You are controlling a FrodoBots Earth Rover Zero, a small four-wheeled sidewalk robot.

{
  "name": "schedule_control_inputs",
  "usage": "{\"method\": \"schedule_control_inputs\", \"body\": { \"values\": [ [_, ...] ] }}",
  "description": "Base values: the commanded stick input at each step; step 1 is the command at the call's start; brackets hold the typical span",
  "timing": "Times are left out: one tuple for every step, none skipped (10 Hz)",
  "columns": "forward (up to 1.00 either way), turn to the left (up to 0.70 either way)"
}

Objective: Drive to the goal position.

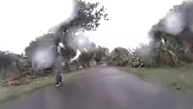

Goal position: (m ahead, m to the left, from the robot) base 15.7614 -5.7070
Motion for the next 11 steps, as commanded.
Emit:
{"method": "schedule_control_inputs", "body": {
  "values": [
    [0.85,0.0],
    [0.85,0.0],
    [0.85,0.0],
    [0.85,0.0],
    [0.85,0.0],
    [0.85,0.0],
    [0.85,0.0],
    [0.85,0.0],
    [0.85,0.0],
    [0.85,0.0],
    [0.85,0.0]
  ]
}}
